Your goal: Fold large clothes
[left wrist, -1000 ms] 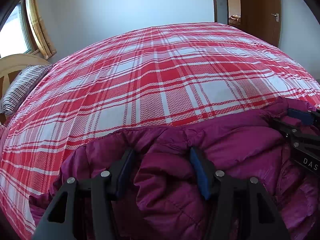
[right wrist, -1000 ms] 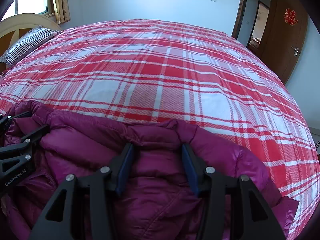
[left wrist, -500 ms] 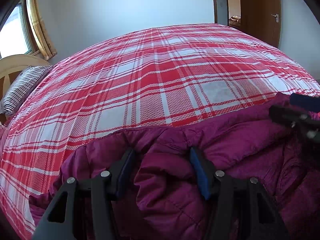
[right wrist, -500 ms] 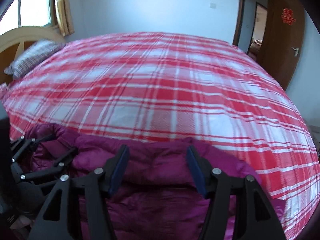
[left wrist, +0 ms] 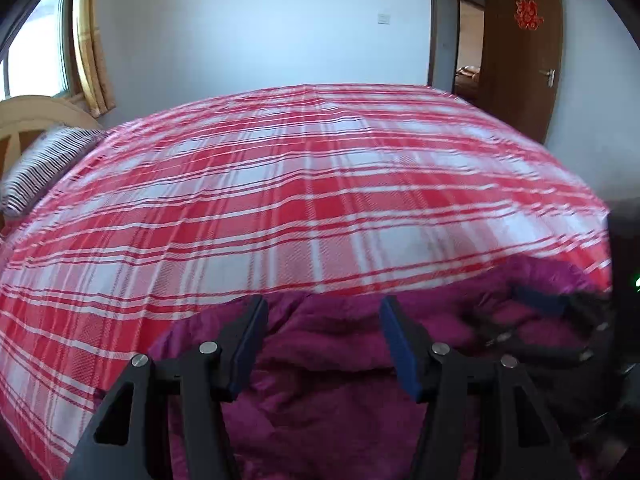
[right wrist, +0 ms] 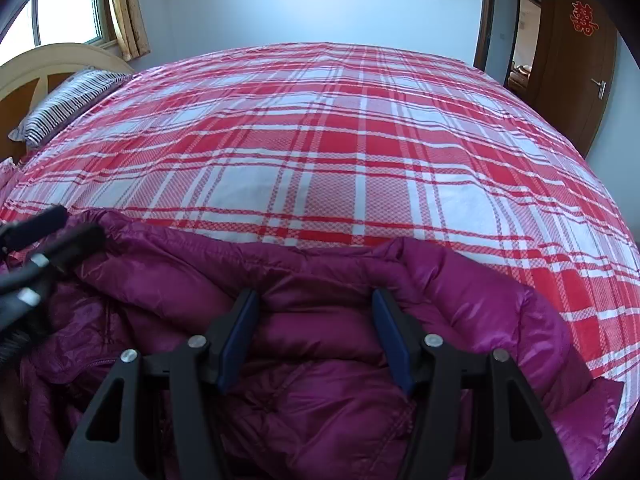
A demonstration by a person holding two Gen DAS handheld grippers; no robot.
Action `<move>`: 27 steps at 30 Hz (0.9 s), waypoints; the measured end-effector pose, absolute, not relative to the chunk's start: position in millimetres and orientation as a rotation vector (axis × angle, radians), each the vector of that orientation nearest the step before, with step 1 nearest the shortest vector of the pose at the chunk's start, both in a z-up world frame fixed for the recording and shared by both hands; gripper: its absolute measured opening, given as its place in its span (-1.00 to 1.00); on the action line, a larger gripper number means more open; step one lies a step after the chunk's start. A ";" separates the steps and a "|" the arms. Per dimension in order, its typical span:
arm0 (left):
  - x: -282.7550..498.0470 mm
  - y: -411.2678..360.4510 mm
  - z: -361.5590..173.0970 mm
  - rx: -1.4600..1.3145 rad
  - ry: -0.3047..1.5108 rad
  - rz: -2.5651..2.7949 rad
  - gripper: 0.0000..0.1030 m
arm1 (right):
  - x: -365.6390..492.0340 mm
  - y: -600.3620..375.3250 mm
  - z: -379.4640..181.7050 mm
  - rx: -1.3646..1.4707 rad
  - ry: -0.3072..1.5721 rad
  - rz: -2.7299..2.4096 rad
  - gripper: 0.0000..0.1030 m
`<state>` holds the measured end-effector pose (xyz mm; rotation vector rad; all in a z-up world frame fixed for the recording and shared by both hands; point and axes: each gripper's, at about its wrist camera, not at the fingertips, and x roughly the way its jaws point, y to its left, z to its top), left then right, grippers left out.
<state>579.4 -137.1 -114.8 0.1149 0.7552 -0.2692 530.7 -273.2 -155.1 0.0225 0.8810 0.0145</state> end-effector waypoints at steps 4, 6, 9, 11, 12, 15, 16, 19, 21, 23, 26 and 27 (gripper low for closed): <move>584.6 -161.1 -124.6 0.166 0.801 -0.284 0.26 | 529.8 -274.1 -154.8 0.028 0.873 0.016 0.20; 593.3 -159.1 -144.3 0.151 0.861 -0.247 0.28 | 529.4 -275.5 -154.8 0.037 0.869 0.019 0.20; 600.7 -142.0 -155.4 0.066 0.903 -0.237 0.28 | 527.9 -272.7 -155.4 0.025 0.861 0.013 0.20; 597.1 -141.8 -155.3 0.077 0.890 -0.237 0.29 | 528.0 -275.9 -156.1 0.050 0.859 0.025 0.20; 595.7 -143.4 -156.1 0.091 0.885 -0.234 0.29 | 527.9 -277.2 -156.2 0.055 0.859 0.028 0.20; 591.5 -150.4 -160.1 0.128 0.880 -0.215 0.34 | 527.5 -280.9 -156.3 0.077 0.857 0.038 0.20; 591.8 -152.7 -161.2 0.137 0.880 -0.209 0.36 | 527.7 -280.9 -156.5 0.077 0.859 0.038 0.20; 594.3 -155.8 -165.4 0.169 0.877 -0.190 0.41 | 529.1 -277.3 -156.7 0.054 0.867 0.028 0.21; 596.1 -156.4 -168.5 0.175 0.875 -0.180 0.45 | 529.8 -278.8 -156.7 0.062 0.870 0.032 0.21; 596.6 -155.1 -169.6 0.171 0.873 -0.177 0.49 | 530.4 -279.7 -156.8 0.066 0.873 0.033 0.21; 598.5 -153.5 -171.3 0.166 0.877 -0.175 0.51 | 530.5 -280.0 -157.0 0.069 0.875 0.037 0.21; 598.5 -153.5 -171.6 0.165 0.879 -0.175 0.52 | 531.1 -279.7 -157.1 0.068 0.877 0.036 0.21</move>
